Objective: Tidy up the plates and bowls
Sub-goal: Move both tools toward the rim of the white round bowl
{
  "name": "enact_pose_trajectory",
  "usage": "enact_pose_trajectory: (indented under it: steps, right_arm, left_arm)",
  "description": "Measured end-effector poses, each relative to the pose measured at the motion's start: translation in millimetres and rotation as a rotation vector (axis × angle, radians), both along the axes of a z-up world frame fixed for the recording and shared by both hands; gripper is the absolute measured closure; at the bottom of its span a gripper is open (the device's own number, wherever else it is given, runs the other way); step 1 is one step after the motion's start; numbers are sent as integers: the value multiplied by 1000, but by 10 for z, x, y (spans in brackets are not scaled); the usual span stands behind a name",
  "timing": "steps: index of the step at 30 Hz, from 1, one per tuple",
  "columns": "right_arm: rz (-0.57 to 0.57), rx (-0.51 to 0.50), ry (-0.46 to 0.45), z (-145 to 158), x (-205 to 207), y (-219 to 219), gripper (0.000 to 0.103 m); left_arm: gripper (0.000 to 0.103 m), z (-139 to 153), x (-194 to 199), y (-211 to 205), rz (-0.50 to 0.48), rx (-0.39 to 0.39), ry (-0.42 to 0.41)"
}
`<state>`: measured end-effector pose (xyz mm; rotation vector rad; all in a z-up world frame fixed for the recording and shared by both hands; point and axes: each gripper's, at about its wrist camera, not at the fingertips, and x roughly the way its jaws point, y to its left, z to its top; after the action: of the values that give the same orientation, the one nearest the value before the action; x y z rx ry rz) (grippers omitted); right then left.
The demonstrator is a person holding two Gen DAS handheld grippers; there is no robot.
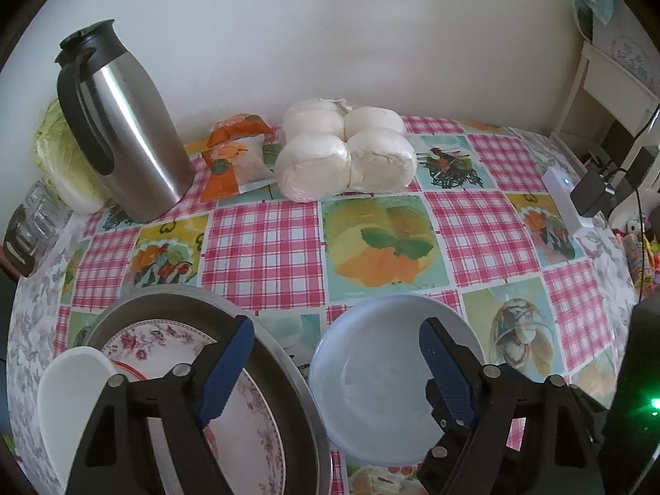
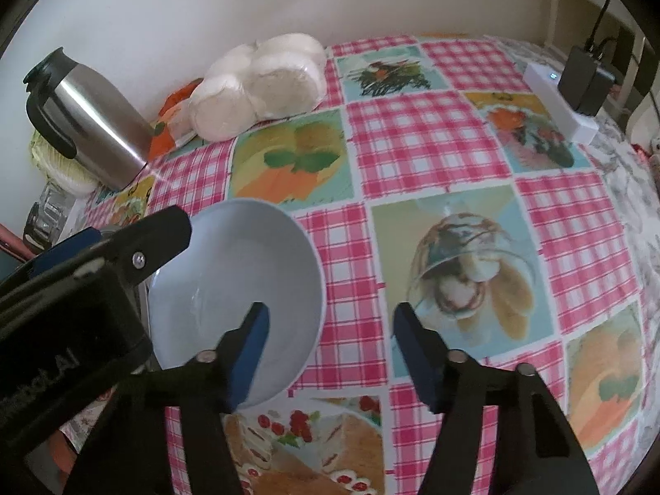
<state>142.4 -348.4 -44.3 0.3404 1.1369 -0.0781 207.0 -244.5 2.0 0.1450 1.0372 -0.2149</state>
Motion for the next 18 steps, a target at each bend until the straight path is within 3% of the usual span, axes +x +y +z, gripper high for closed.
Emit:
enact_pose_trajectory:
  steps: [2, 11, 14, 17, 18]
  right_arm:
    - [0, -5, 8, -26, 1, 6, 57]
    - [-58, -17, 9, -22, -40, -211, 58]
    - [-81, -7, 9, -29, -60, -316, 58]
    - [-94, -18, 8, -26, -73, -383, 58]
    - [-98, -15, 8, -26, -78, -403, 58]
  left_arm:
    - [18, -13, -1, -15, -5, 0, 4]
    - [19, -31, -12, -62, -25, -6, 10]
    - [28, -76, -10, -92, -35, -8, 29]
    - [31, -156, -10, -137, -46, -3, 52]
    - [38, -185, -11, -155, -54, -5, 62]
